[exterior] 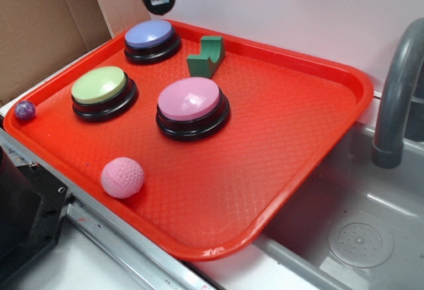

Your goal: Push the pink button.

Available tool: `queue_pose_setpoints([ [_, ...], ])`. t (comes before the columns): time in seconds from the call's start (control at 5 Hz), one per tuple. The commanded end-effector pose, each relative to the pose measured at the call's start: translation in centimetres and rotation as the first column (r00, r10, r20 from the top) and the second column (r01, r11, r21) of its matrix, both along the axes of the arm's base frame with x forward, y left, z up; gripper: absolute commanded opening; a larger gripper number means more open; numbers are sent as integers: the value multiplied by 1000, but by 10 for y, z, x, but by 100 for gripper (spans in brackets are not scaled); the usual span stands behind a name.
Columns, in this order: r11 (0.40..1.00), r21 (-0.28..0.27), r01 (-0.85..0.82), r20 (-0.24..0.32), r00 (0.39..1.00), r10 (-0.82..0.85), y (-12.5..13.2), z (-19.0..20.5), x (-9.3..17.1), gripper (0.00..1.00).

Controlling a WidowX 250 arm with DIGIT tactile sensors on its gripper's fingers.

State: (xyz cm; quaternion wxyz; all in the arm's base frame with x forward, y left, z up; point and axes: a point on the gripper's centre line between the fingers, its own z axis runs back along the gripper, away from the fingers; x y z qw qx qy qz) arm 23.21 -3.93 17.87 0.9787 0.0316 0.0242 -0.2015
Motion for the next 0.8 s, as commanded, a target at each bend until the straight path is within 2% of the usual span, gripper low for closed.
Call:
queue_pose_setpoints([
  [0.0,997,-73,-29,74,997,34,-9,33,-4,100],
  [0.6,1000,-7,-8,122,993,9,-19,54,-11,100],
])
